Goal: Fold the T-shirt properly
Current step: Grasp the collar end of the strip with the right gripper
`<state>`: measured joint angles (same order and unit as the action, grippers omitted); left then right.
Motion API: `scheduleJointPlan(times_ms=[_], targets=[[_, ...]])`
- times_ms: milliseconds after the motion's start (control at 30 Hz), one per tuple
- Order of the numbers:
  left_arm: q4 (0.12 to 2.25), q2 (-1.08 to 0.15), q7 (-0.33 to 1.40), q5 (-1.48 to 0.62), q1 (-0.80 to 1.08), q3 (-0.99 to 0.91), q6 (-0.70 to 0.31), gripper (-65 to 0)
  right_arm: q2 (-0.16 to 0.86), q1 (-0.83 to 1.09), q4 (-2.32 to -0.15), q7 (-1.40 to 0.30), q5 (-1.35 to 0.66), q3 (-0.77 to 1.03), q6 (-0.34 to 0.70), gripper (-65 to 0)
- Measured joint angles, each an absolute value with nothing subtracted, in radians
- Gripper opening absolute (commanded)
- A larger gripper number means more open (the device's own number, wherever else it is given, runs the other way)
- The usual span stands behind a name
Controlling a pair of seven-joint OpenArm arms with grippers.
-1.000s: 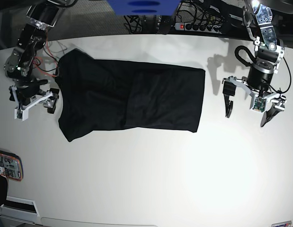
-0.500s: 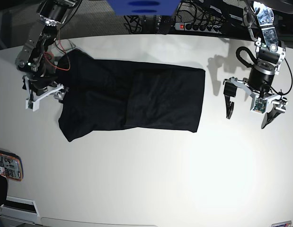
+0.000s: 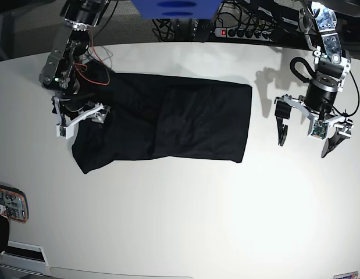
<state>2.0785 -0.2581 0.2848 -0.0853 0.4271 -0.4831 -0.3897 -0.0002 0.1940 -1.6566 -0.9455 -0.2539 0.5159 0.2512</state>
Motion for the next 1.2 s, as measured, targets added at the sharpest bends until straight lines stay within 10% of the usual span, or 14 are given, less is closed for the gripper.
scheduleJointPlan(times_ms=[967, 1067, 1200], targets=[[2.078, -0.254, 0.285, -0.086, 0.427, -0.483, -0.390, 0.0, -0.002, 0.181, -1.619, -0.904, -0.262, 0.408, 0.255, -8.3], [2.078, -0.255, 0.285, -0.085, 0.427, -0.483, -0.389, 0.0, -0.002, 0.180, -1.620, -0.908, -0.262, 0.406, 0.253, -19.5], [2.078, -0.255, 0.285, -0.085, 0.427, -0.483, -0.389, 0.0, -0.001, 0.186, -1.618, -0.925, -0.262, 0.406, 0.252, -54.6]])
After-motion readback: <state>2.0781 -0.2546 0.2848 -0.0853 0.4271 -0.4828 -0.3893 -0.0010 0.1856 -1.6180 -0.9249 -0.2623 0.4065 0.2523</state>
